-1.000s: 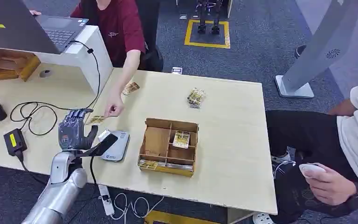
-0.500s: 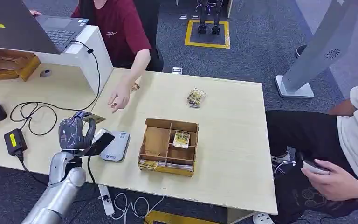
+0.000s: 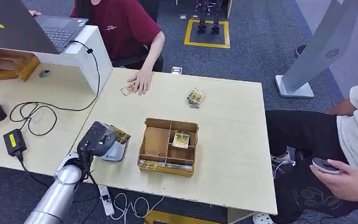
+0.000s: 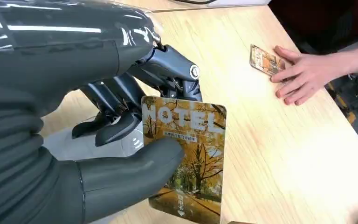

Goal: Pass the card to the sensor for recognition and then transmit it.

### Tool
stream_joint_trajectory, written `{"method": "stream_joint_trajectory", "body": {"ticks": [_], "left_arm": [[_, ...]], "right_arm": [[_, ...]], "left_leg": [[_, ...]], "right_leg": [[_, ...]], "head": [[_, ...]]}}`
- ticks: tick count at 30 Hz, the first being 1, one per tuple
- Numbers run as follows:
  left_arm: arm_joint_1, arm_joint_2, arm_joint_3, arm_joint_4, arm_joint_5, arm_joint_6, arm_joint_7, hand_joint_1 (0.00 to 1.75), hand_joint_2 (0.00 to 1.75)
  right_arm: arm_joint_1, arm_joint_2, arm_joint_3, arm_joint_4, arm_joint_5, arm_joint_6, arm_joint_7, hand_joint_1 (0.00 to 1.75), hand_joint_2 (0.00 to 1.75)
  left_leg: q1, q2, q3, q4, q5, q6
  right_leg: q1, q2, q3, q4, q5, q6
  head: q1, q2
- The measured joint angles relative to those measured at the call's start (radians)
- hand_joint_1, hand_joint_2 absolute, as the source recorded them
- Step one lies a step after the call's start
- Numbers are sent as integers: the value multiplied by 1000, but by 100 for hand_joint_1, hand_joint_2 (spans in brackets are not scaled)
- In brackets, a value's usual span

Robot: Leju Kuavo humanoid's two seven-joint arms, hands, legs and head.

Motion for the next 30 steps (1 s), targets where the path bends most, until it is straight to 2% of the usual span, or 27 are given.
{"method": "stream_joint_trajectory", "body": {"ticks": [6, 14, 30], "left_arm": [[5, 24, -1, -26, -36, 43, 48, 175, 175], [2, 34, -13, -16, -230, 162, 115, 175, 175], [2, 28, -13, 17, -298, 130, 117, 175, 175]], "right_arm": [[1, 0, 0, 0, -1, 0, 6, 0, 0], [1, 0, 0, 0, 1, 4, 7, 0, 0], [1, 0, 0, 0, 6, 5, 7, 0, 0]], "left_leg": [[0, 0, 0, 0, 0, 0], [0, 0, 0, 0, 0, 0], [0, 0, 0, 0, 0, 0]], "right_leg": [[0, 0, 0, 0, 0, 0], [0, 0, 0, 0, 0, 0], [0, 0, 0, 0, 0, 0]], "head": [[0, 0], [0, 0], [0, 0]]}}
